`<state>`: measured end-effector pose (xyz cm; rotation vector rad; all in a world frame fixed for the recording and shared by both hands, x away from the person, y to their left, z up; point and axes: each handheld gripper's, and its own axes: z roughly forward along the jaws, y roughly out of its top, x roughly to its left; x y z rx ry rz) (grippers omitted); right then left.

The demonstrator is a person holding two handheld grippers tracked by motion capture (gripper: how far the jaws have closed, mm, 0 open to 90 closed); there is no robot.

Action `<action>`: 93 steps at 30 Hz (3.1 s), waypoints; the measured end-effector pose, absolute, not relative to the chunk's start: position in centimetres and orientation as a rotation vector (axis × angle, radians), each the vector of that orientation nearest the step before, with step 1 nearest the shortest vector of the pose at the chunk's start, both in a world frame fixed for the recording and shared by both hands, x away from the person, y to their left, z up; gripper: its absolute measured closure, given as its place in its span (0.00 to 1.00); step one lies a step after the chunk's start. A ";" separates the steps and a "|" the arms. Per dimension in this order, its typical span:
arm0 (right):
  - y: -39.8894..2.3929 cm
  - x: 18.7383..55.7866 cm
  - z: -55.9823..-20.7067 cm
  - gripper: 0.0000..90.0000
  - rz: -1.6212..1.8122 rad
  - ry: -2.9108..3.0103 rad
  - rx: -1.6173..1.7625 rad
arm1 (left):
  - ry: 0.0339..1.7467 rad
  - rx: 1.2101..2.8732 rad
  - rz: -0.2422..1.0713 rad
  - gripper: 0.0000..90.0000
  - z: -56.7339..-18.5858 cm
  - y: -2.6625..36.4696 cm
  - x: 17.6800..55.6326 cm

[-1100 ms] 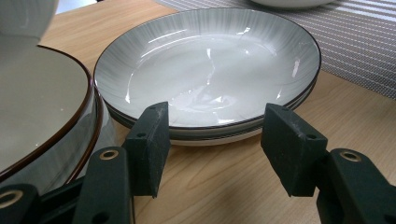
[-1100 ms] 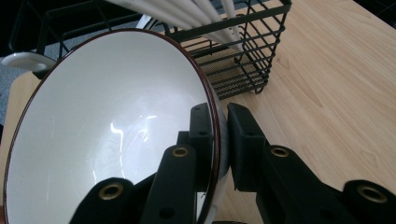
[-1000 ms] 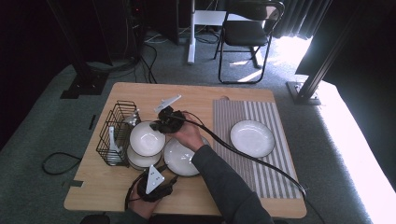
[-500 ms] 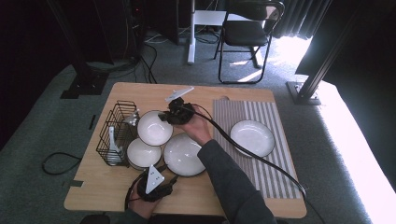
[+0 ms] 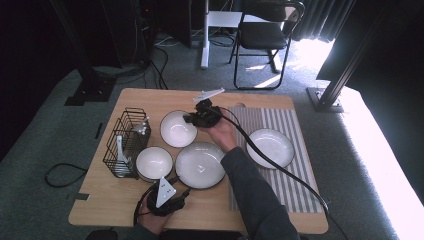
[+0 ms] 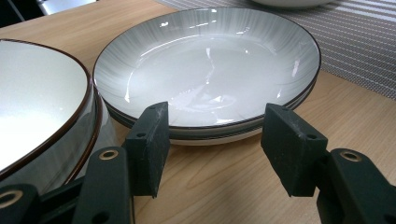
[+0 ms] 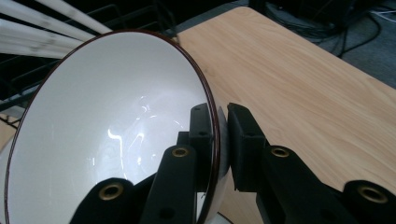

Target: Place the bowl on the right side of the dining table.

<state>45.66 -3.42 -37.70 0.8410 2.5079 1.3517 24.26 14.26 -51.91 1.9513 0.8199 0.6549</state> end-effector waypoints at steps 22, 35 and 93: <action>-9.3 47.3 -40.0 0.90 1.297 2.404 1.037 | 0.823 1.949 0.654 0.48 -51.9 14.3 24.3; -13.1 47.3 -40.8 0.90 1.260 2.342 1.128 | 0.824 1.944 0.653 0.48 -51.9 14.3 24.3; -30.9 43.6 -46.0 0.90 1.039 2.086 1.560 | 0.823 1.952 0.651 0.48 -51.9 14.3 24.3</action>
